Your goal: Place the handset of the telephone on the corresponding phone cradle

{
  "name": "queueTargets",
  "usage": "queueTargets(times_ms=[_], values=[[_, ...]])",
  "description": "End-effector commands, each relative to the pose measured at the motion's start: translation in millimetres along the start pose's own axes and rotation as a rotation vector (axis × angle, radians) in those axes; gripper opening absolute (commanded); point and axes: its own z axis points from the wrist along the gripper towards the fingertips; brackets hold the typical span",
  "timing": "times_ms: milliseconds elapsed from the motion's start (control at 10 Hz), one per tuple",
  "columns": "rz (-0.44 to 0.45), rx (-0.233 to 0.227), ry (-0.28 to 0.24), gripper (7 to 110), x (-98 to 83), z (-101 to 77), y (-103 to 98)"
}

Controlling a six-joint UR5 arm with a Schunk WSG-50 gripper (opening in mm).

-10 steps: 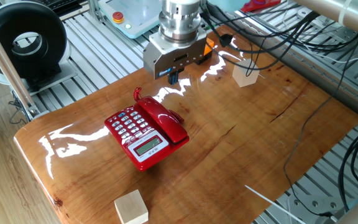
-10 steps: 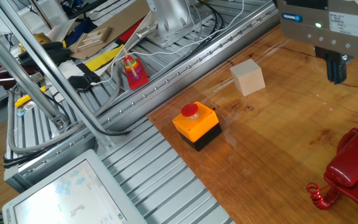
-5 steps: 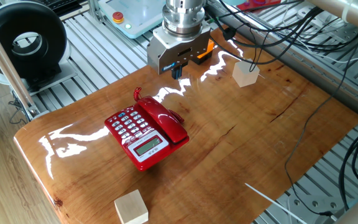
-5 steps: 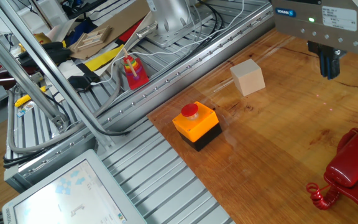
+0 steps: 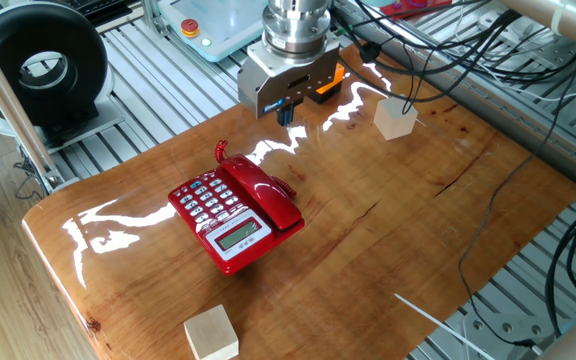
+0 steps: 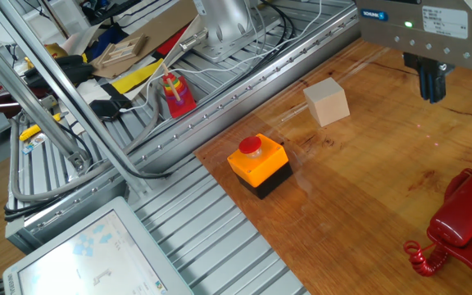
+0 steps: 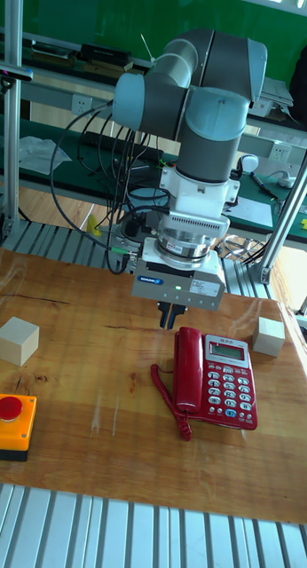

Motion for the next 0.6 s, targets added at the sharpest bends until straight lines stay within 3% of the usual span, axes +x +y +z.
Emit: queueTargets(times_ms=[0,500], values=[[0.0,-0.01,0.0,7,-0.7,-1.0,1.5],[-0.006,-0.013,0.001,7,-1.0,-0.9,2.2]])
